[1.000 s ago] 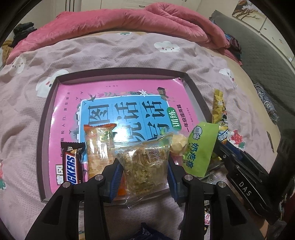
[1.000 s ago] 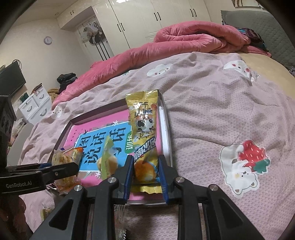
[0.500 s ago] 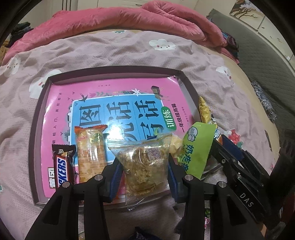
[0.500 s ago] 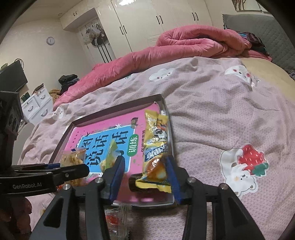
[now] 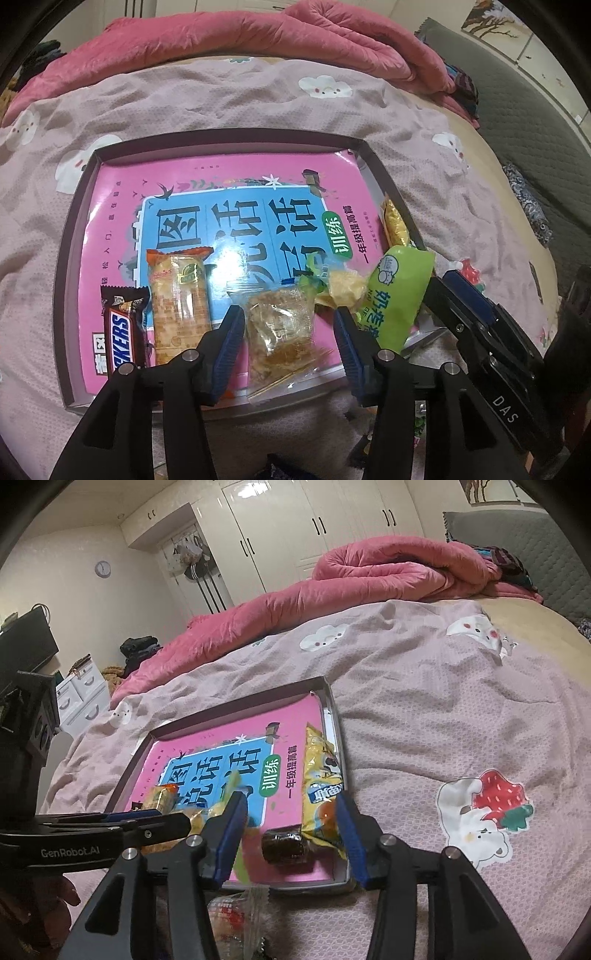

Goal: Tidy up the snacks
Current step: 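Lower the pastry bag beside the cracker pack and open left tool while right tool releases the yellow packet, then withdraw both open tools from the tray toward the remaining snacks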

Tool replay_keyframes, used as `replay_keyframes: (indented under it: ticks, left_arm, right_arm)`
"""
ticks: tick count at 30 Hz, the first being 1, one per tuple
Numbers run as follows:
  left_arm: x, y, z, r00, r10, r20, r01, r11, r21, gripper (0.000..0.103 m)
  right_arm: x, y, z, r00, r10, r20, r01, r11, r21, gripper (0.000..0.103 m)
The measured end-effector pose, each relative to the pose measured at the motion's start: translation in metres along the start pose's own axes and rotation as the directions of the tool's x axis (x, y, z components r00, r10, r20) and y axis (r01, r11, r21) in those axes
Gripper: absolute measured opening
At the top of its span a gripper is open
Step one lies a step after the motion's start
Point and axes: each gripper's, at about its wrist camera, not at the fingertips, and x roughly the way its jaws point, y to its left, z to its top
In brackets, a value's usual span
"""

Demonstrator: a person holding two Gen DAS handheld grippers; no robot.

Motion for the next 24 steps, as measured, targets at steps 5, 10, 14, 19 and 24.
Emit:
replay_keyframes:
  ticks: [5, 10, 14, 19, 24]
  left_arm:
    - [-0.003, 0.001, -0.001, 1.0, -0.003, 0.004, 0.003, 1.0, 0.003, 0.055]
    - [-0.008, 0.001, -0.001, 1.0, -0.008, 0.012, 0.008, 1.0, 0.001, 0.057]
    - [-0.013, 0.001, -0.001, 1.0, -0.008, 0.018, 0.008, 1.0, 0.003, 0.062]
    - [-0.021, 0.003, -0.003, 0.999, -0.011, 0.03, 0.011, 1.0, -0.001, 0.064]
    - [-0.032, 0.006, -0.004, 0.999, -0.012, 0.046, 0.012, 1.0, -0.004, 0.067]
  right_arm:
    - [-0.001, 0.004, 0.0, 1.0, 0.011, 0.0, -0.011, 1.0, -0.013, 0.049]
    - [-0.003, 0.007, 0.0, 1.0, 0.013, 0.003, -0.013, 1.0, -0.026, 0.049]
    - [-0.004, 0.009, -0.001, 1.0, 0.011, 0.003, -0.011, 0.999, -0.031, 0.049]
    - [-0.006, 0.011, -0.001, 1.0, 0.011, 0.004, -0.011, 0.999, -0.039, 0.05]
    - [-0.01, 0.013, -0.001, 1.0, 0.023, 0.004, -0.023, 0.999, -0.043, 0.056]
